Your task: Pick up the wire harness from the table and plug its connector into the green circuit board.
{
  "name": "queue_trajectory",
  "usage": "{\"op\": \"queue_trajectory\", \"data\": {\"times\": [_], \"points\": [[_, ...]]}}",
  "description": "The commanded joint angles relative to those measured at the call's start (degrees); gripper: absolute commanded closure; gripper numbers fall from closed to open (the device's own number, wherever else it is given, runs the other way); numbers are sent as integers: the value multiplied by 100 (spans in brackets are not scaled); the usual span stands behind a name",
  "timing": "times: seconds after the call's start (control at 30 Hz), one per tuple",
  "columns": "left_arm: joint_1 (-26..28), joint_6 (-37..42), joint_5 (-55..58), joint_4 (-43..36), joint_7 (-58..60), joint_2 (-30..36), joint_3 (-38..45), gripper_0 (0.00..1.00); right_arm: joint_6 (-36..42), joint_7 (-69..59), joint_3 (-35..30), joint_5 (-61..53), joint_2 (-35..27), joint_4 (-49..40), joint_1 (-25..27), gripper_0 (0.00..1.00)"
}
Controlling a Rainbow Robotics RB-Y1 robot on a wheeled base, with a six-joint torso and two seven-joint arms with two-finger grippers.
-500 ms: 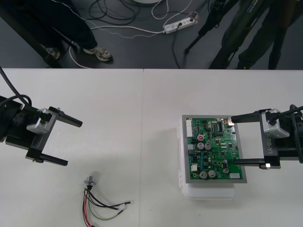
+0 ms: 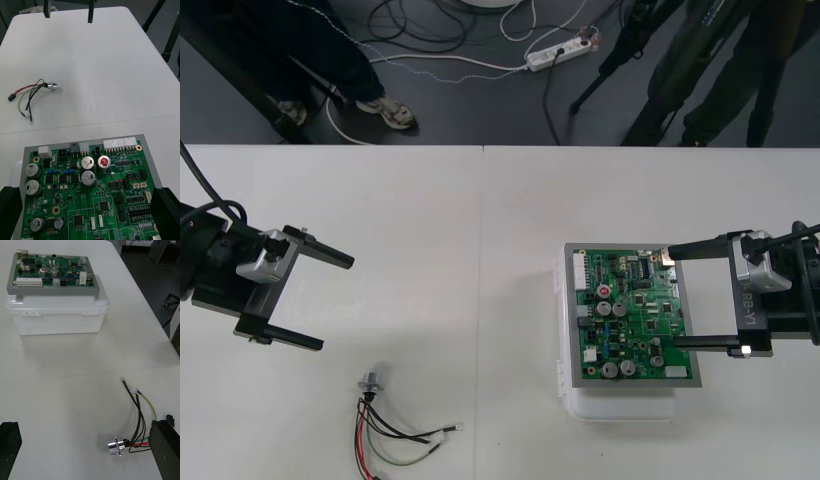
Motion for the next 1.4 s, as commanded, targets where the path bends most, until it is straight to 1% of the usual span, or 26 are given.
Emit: {"op": "queue_trajectory", "data": {"times": [0.03, 1.4], "points": [[83, -224, 81, -24, 366, -68, 163, 0, -34, -125, -162, 24, -181, -172, -32, 0], [83, -224, 81, -24, 366, -68, 163, 0, -34, -125, -162, 24, -181, -172, -32, 0]]}}
